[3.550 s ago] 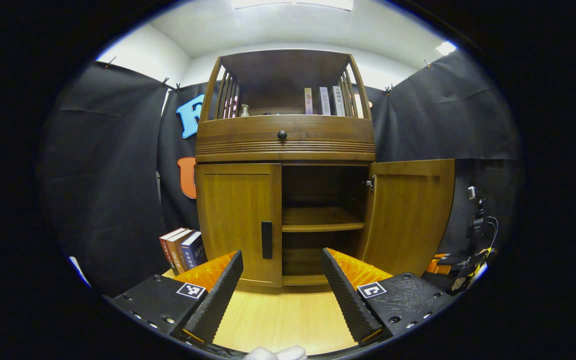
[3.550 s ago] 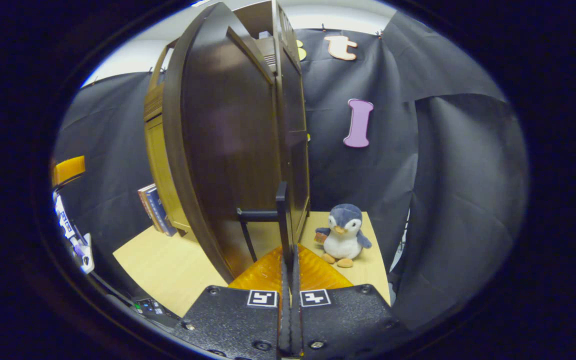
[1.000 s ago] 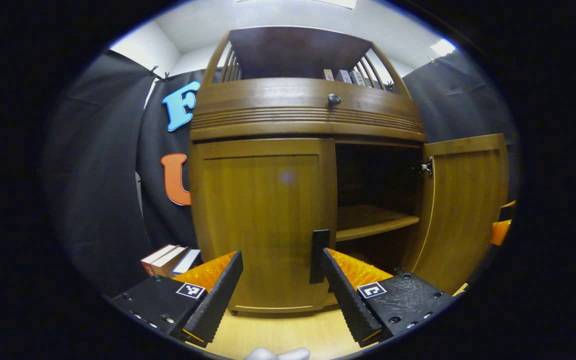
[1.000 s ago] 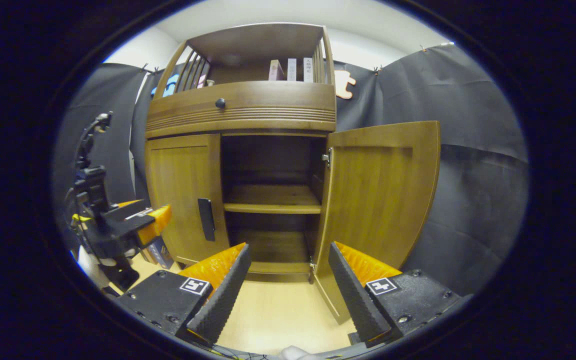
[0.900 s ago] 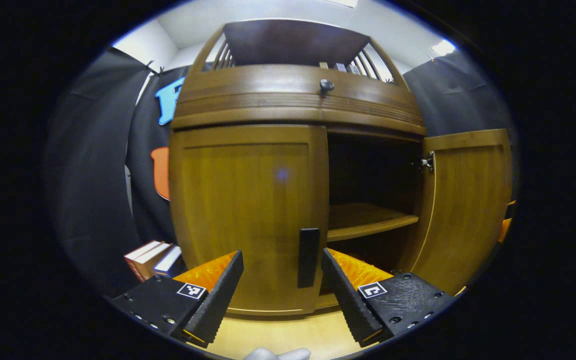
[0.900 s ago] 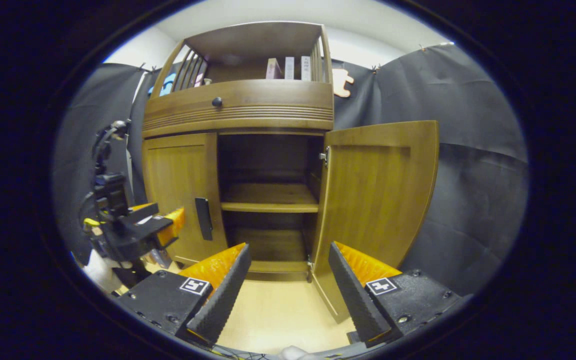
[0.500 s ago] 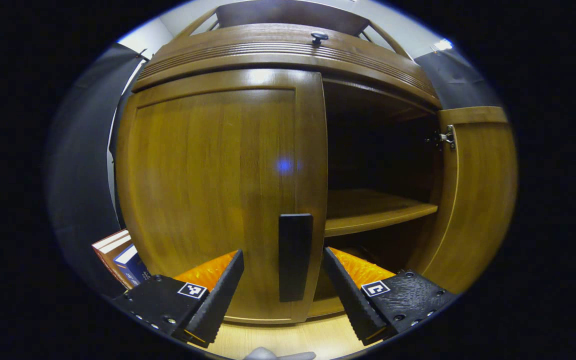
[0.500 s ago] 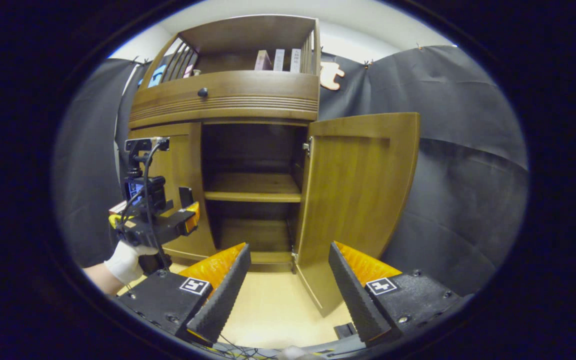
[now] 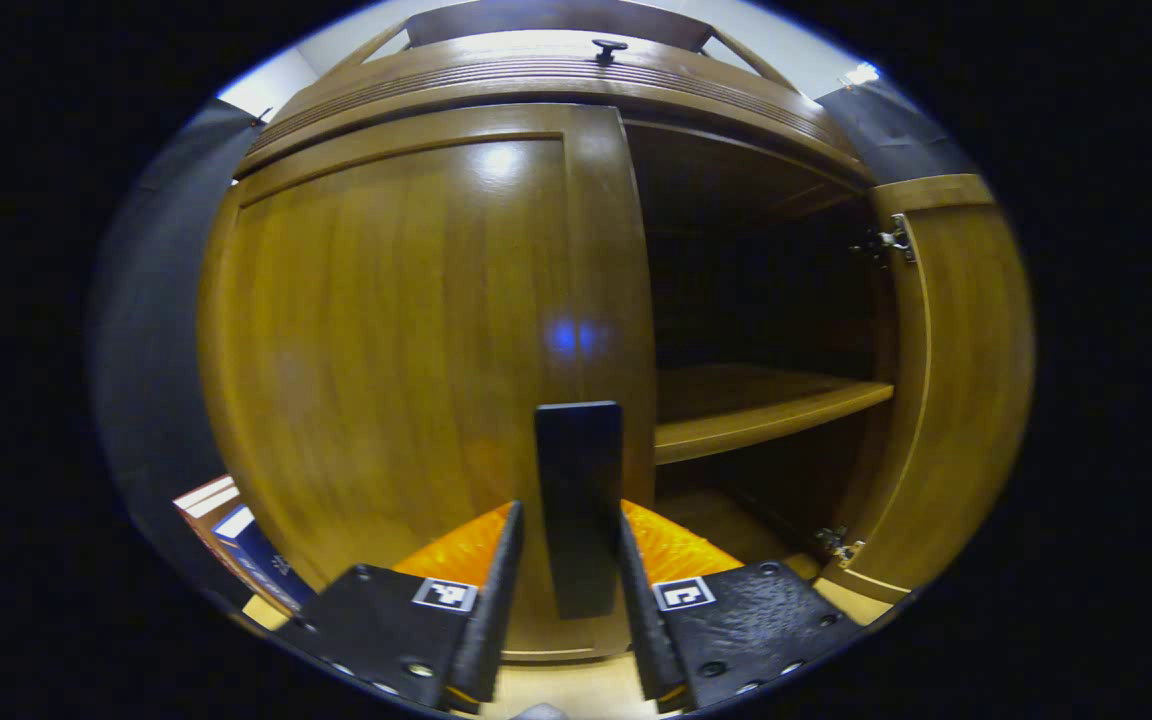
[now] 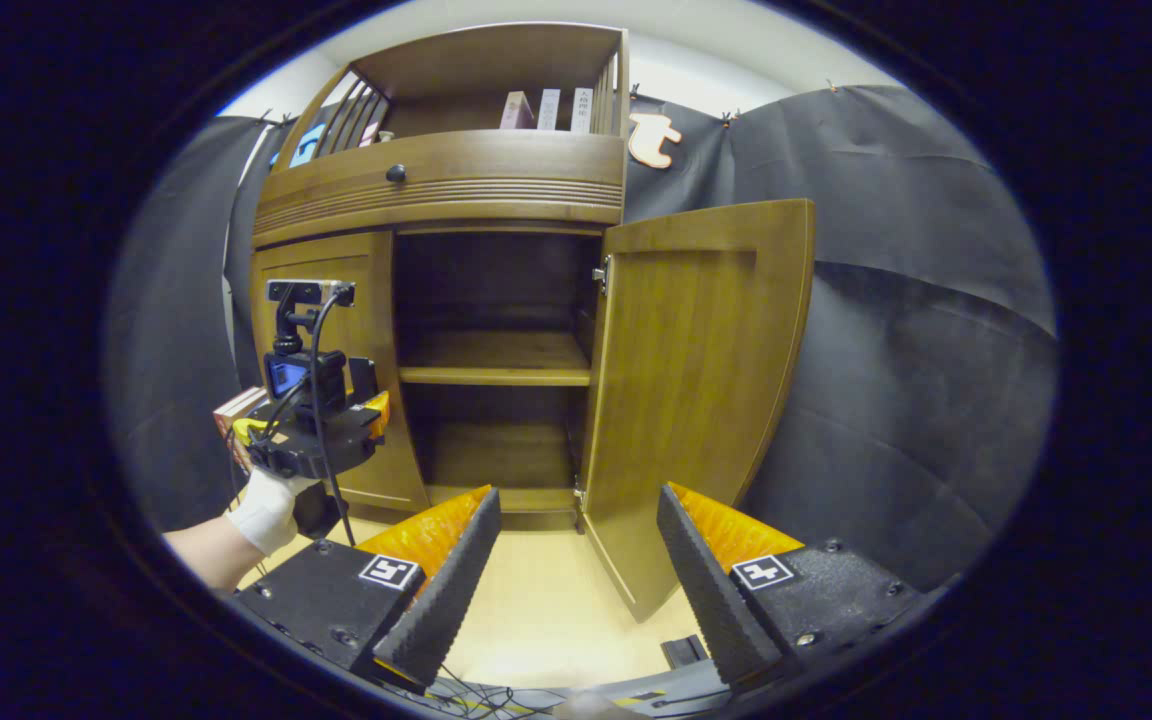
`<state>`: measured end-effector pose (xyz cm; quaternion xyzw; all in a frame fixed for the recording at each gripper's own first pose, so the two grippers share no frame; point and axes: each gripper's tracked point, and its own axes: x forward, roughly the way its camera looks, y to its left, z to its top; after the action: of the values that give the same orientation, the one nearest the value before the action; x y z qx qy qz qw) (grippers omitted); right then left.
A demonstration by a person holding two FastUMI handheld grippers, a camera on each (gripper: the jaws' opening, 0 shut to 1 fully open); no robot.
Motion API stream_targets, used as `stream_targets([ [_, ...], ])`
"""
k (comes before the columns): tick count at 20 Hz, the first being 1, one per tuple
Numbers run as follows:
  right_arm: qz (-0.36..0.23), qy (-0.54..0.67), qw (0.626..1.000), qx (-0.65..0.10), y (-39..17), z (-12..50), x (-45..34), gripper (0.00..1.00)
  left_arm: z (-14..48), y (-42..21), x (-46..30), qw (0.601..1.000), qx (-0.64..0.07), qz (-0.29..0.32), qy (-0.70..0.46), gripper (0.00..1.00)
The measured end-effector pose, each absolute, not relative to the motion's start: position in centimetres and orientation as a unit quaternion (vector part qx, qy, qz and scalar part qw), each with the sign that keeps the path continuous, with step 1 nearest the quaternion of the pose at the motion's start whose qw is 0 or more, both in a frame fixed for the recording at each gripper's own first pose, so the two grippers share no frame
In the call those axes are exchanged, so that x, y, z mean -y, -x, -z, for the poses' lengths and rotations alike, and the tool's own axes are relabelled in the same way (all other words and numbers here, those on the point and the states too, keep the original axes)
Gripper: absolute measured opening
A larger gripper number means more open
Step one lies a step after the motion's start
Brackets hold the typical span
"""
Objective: Open the right door of the double-door shoe cabinet with the right hand, and open the left door with the left hand.
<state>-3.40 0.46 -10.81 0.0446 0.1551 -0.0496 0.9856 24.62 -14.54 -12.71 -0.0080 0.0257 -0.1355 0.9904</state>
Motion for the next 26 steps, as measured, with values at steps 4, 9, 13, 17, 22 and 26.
stream_targets([
  [4, 0.051, -0.046, 0.985, -0.159, 4.0, 11.2, -0.3, 0.99, 12.9, -25.0, 14.6, 0.99, -0.025, 0.136, 0.017, 0.29],
  [9, 0.053, -0.049, 0.985, -0.159, 4.7, 11.1, 0.2, 0.99, 12.9, -24.2, 14.3, 0.989, -0.029, 0.141, 0.02, 0.23],
  [13, 0.049, -0.049, 0.985, -0.157, 5.2, 11.0, 0.2, 0.99, 13.0, -22.5, 13.8, 0.988, -0.029, 0.149, 0.019, 0.23],
  [17, 0.041, -0.049, 0.986, -0.155, 5.5, 10.8, 0.0, 0.99, 13.1, -20.1, 12.8, 0.988, -0.03, 0.153, 0.021, 0.23],
  [22, 0.029, -0.045, 0.988, -0.146, 5.7, 10.0, -0.3, 0.99, 13.3, -17.0, 11.3, 0.987, -0.037, 0.154, 0.028, 0.23],
  [26, 0.012, -0.042, 0.988, -0.148, 5.8, 10.1, -1.1, 0.99, 13.5, -14.9, 9.7, 0.988, -0.033, 0.152, 0.019, 0.23],
])
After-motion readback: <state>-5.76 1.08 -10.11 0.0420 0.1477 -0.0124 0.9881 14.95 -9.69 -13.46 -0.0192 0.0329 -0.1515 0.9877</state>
